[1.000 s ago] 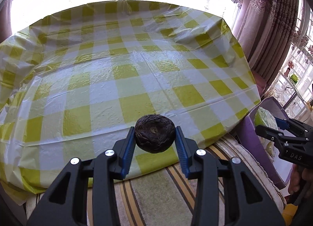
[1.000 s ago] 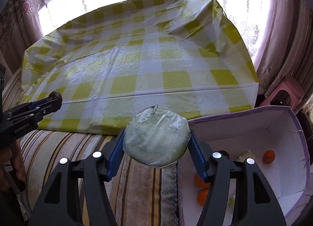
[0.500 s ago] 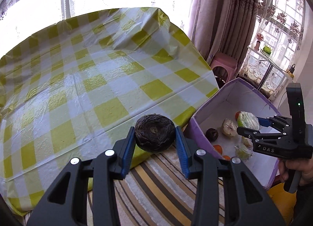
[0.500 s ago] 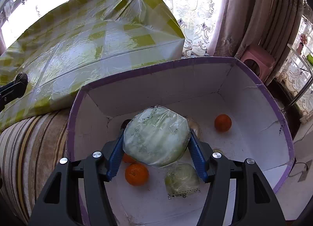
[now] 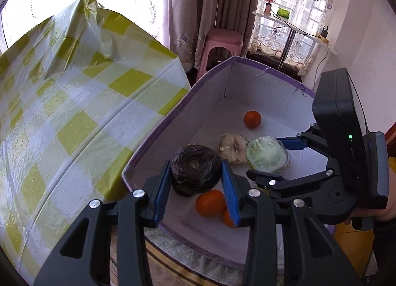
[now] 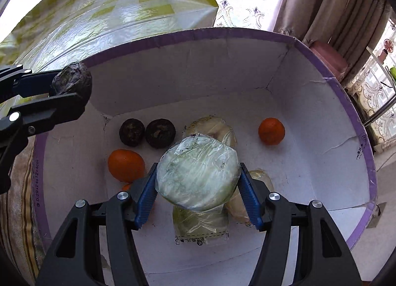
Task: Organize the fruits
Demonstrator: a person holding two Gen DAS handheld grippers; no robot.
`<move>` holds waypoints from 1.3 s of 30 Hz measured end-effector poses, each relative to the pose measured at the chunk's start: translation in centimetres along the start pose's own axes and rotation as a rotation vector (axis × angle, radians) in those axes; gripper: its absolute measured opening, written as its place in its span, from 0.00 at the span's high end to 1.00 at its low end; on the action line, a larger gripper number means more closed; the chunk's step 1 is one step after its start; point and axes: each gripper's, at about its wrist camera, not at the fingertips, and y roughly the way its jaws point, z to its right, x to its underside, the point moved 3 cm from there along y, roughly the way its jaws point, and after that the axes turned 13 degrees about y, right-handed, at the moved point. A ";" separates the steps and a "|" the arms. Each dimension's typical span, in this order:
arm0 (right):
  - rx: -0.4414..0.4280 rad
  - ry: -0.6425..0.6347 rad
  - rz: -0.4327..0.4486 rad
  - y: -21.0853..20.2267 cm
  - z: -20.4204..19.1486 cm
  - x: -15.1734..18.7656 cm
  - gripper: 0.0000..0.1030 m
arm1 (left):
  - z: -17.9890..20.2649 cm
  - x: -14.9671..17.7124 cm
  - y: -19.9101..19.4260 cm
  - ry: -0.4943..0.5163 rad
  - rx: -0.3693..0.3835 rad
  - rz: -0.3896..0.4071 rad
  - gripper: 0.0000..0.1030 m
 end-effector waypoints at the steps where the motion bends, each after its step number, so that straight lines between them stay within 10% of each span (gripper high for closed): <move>1: 0.003 0.001 -0.005 0.2 0.0 0.0 0.42 | 0.0 -0.2 0.7 0.003 0.008 -0.014 0.61; 15: 0.064 0.016 0.006 0.8 0.5 -0.3 0.41 | 1.4 -0.7 7.3 0.070 0.081 -0.160 0.61; 39: 0.074 0.014 0.040 -0.4 0.1 -0.5 0.18 | 1.2 -0.7 5.9 0.038 0.112 -0.106 0.46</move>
